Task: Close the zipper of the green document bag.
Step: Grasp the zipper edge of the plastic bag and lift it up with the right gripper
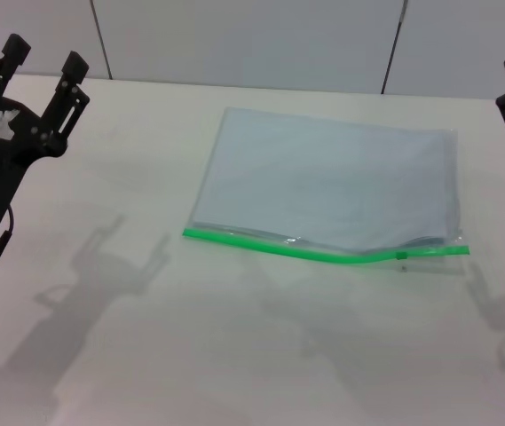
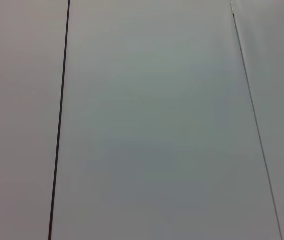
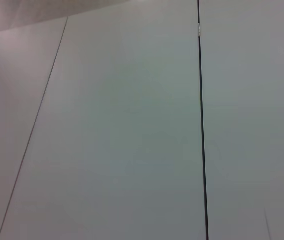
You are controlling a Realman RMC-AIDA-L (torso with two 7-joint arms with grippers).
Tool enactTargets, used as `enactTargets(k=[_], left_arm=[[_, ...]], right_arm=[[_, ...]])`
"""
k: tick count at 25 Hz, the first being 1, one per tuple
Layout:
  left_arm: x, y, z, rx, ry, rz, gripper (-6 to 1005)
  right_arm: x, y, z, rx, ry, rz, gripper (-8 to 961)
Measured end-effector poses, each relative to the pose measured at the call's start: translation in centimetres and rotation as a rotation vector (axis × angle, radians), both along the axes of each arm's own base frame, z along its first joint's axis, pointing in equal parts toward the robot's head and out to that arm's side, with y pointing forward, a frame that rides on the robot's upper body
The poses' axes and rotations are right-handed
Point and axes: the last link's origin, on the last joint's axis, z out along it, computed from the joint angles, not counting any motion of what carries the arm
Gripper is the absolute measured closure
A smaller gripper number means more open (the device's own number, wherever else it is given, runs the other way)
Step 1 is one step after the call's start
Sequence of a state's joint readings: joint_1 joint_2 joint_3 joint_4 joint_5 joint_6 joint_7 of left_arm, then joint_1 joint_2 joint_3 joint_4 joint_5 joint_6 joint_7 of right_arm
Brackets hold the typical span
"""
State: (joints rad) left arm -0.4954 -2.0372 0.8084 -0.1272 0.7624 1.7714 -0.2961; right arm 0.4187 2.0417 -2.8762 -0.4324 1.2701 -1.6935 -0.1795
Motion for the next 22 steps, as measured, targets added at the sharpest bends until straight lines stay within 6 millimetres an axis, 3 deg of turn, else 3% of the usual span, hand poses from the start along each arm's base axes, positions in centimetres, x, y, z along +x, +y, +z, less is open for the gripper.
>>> enactTargets(k=[22], left_arm=[[-0.03,0.06,0.03,-0.001,0.002,0.001,278]], right_arm=[[0.15,0.26,0.04,0.061,-0.097,-0.021,183]])
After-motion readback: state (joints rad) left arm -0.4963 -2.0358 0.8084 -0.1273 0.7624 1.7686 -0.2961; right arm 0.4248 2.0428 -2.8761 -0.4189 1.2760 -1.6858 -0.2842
